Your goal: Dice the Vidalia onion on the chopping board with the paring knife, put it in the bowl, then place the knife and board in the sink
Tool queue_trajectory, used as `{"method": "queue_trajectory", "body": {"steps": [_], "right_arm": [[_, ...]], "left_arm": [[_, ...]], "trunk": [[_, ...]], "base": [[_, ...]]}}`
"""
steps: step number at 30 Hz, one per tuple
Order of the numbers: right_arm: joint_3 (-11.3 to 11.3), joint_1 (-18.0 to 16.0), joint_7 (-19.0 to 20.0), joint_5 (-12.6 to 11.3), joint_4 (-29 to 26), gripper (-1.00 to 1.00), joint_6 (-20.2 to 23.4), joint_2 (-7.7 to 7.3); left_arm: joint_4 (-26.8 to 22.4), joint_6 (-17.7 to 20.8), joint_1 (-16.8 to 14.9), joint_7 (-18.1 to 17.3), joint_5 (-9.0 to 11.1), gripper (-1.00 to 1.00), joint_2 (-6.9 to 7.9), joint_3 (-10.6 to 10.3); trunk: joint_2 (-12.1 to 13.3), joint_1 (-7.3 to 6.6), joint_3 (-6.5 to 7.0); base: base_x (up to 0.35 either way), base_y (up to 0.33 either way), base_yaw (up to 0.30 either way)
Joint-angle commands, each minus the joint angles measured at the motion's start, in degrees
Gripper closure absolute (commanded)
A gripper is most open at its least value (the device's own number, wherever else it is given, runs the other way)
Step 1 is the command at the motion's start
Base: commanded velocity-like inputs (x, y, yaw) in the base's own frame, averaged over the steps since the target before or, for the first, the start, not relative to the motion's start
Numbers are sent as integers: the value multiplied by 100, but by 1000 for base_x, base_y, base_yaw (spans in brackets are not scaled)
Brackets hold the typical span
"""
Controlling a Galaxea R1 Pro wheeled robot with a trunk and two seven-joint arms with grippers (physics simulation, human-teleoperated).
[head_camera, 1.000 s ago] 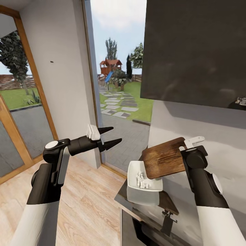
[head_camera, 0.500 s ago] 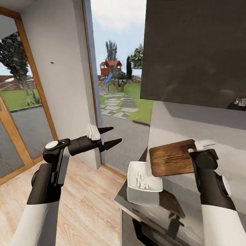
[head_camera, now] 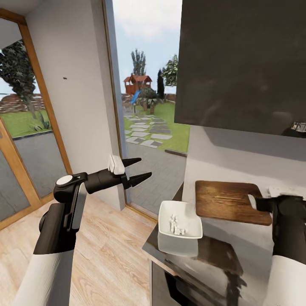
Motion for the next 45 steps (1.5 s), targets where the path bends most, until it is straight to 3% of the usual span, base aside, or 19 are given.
{"method": "queue_trajectory", "body": {"steps": [1, 6, 10, 19, 45], "right_arm": [[-103, -6, 309, 73, -4, 100, 11, -105], [-532, -6, 1133, 65, -4, 100, 15, -440], [-636, -6, 1303, 62, -4, 100, 15, -529], [-660, -6, 1335, 63, -6, 100, 23, -557], [-657, -6, 1338, 60, -4, 100, 15, -558]], "left_arm": [[2, 59, -7, -22, 10, -100, -5, 9], [8, 59, -7, -22, 11, -100, -9, 11], [9, 59, -7, -22, 10, -100, -11, 12], [9, 59, -7, -22, 7, -100, -26, 15], [9, 59, -7, -23, 6, -100, -39, 16]], "trunk": [[-13, 4, -14], [-13, 4, -14], [-13, 4, -14], [-13, 4, -14], [-13, 4, -14]], "base": [[0, 0, 0], [0, 0, 0], [0, 0, 0], [0, 0, -69], [-5, 0, -280]]}}
